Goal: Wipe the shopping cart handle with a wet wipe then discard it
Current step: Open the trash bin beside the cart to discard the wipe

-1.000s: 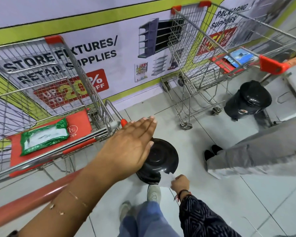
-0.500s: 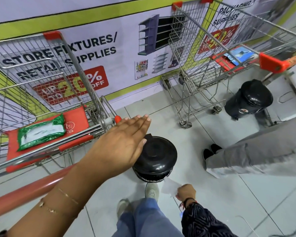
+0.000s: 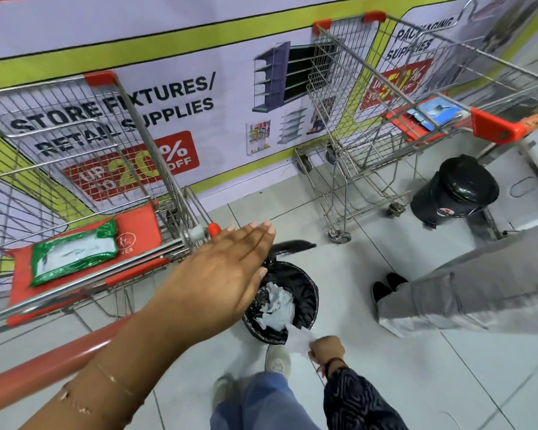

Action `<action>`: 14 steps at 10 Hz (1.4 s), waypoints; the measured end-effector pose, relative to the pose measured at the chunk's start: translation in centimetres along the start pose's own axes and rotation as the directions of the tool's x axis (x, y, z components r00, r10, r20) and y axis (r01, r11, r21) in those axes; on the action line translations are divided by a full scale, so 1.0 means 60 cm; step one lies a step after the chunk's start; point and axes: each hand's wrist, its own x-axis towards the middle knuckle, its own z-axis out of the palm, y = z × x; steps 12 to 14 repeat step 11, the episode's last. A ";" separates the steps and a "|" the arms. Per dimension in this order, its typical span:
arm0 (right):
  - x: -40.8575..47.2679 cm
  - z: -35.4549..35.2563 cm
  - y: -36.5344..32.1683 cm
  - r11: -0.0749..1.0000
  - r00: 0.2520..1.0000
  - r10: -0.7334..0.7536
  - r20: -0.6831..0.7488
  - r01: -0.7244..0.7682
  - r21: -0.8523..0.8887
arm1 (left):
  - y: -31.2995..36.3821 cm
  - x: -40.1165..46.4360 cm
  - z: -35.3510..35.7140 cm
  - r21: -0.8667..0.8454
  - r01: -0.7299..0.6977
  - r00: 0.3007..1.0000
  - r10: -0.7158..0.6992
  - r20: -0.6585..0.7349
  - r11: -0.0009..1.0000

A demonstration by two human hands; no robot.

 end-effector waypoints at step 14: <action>-0.258 -0.127 -0.042 0.393 0.705 -0.329 -0.628 0.707 0.588 | -0.009 -0.010 -0.011 -0.290 -0.032 0.966 -0.045 -0.253 0.956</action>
